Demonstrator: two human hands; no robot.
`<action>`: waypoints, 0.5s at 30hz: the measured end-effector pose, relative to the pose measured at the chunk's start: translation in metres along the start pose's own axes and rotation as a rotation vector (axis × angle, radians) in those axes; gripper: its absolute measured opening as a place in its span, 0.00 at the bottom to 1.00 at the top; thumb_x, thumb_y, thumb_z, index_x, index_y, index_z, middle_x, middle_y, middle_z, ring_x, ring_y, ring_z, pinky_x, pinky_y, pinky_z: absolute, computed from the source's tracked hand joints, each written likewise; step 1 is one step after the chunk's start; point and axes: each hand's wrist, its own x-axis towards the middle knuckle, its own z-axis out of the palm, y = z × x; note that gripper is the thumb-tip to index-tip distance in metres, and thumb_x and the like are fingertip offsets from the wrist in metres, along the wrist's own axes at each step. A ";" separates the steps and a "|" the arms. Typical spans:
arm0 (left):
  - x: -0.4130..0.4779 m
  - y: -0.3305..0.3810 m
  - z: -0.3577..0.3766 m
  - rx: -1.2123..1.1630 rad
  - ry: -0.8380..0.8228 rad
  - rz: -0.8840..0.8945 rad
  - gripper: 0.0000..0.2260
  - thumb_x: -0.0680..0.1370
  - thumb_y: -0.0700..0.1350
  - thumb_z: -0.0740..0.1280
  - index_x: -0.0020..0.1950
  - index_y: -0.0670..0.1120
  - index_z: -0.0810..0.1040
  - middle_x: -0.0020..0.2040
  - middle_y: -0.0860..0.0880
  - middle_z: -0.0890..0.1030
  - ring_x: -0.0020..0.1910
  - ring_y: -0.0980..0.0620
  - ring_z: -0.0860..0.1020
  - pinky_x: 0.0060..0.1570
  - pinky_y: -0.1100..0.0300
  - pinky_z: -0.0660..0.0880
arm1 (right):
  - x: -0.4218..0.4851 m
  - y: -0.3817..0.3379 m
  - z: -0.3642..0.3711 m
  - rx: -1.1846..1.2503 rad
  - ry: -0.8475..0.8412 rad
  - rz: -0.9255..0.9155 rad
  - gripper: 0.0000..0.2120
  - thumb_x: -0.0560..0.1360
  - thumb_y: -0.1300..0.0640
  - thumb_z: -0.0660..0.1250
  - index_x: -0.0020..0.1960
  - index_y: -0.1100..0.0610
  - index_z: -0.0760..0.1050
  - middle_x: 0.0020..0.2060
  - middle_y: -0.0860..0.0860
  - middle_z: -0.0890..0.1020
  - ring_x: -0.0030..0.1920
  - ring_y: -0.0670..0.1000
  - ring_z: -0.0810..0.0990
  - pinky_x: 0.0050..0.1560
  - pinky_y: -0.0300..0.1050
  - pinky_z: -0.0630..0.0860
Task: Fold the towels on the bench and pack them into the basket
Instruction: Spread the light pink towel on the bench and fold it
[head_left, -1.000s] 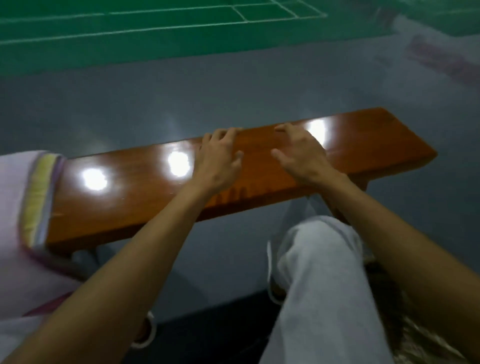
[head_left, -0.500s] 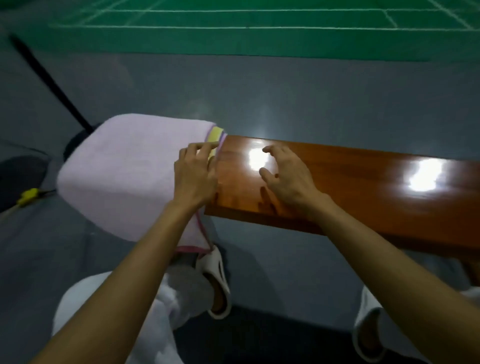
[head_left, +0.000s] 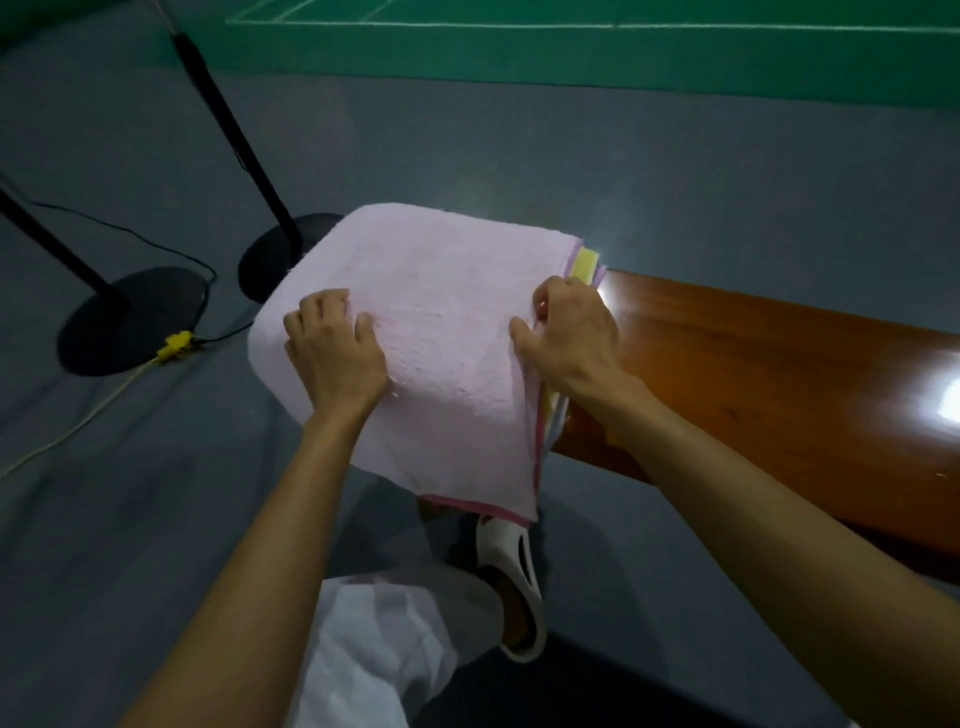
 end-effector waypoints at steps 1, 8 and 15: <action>0.007 -0.001 0.000 0.020 0.004 -0.030 0.16 0.82 0.48 0.64 0.68 0.43 0.75 0.68 0.43 0.74 0.66 0.39 0.69 0.62 0.45 0.68 | 0.003 -0.001 0.003 -0.019 -0.004 0.026 0.18 0.78 0.43 0.71 0.55 0.58 0.79 0.48 0.52 0.81 0.44 0.51 0.79 0.44 0.42 0.78; 0.035 0.000 0.001 0.155 0.033 -0.155 0.06 0.82 0.45 0.66 0.53 0.45 0.82 0.62 0.44 0.77 0.64 0.38 0.71 0.62 0.44 0.67 | 0.017 -0.009 0.012 -0.124 -0.084 0.106 0.08 0.78 0.53 0.70 0.48 0.58 0.80 0.41 0.52 0.81 0.40 0.53 0.79 0.38 0.43 0.72; 0.028 0.025 -0.015 0.056 0.155 0.052 0.04 0.81 0.43 0.64 0.50 0.46 0.78 0.57 0.44 0.78 0.60 0.41 0.72 0.60 0.46 0.69 | 0.012 -0.002 -0.027 0.017 0.056 0.033 0.06 0.81 0.55 0.65 0.50 0.58 0.78 0.44 0.52 0.80 0.44 0.53 0.79 0.43 0.46 0.76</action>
